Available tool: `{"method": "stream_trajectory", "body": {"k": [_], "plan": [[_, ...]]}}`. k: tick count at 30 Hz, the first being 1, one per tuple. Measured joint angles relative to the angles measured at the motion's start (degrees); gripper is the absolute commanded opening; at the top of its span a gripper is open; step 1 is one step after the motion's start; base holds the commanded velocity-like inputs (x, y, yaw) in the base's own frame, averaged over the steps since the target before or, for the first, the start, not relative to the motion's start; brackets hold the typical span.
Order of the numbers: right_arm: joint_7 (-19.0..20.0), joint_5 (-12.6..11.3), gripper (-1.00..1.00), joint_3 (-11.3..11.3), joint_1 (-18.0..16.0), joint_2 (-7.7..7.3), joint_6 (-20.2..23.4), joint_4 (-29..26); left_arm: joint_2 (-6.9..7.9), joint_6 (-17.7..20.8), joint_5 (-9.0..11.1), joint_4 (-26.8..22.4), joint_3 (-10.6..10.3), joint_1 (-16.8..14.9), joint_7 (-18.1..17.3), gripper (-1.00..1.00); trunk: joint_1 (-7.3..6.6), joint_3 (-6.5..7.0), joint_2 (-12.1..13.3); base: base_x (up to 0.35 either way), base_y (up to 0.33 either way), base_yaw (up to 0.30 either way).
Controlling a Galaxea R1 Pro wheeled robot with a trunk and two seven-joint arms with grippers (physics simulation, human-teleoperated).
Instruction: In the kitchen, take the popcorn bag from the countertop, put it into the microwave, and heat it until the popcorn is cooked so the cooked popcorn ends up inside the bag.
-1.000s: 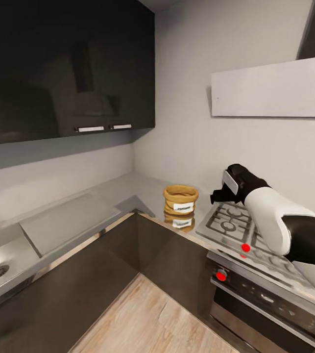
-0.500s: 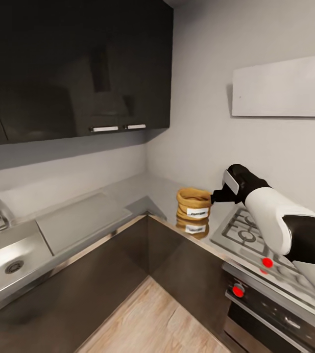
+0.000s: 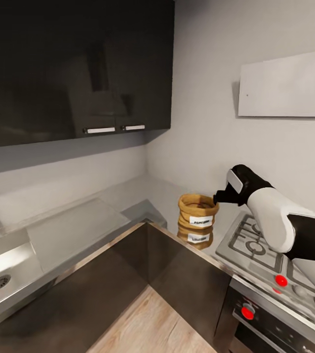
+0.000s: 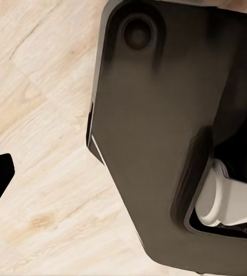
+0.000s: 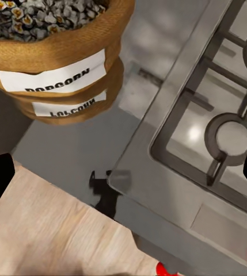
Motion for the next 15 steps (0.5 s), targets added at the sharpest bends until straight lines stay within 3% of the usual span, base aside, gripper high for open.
{"method": "stream_trajectory", "body": {"k": [4, 10, 15], "plan": [[-2.22, -0.02, 1.00, -0.56, 0.00, -0.01, 0.00, 0.63, -0.03, -0.02, -0.01, 0.00, 0.00, 0.06, 0.00, 1.00, -0.01, 0.00, 0.00, 0.144, 0.000, 0.000], [-2.76, -0.06, 1.00, -0.80, 0.00, -0.01, 0.06, 2.02, -0.05, -0.04, -0.01, 0.00, -0.01, 0.04, -0.01, 1.00, -0.02, 0.00, 0.00, 0.278, 0.000, 0.000], [-2.67, -0.04, 1.00, -0.82, 0.00, 0.00, 0.00, 5.52, -0.01, -0.02, -0.01, 0.00, 0.00, 0.06, -0.01, 1.00, 0.00, 0.00, 0.00, 0.049, 0.000, 0.000]]}}
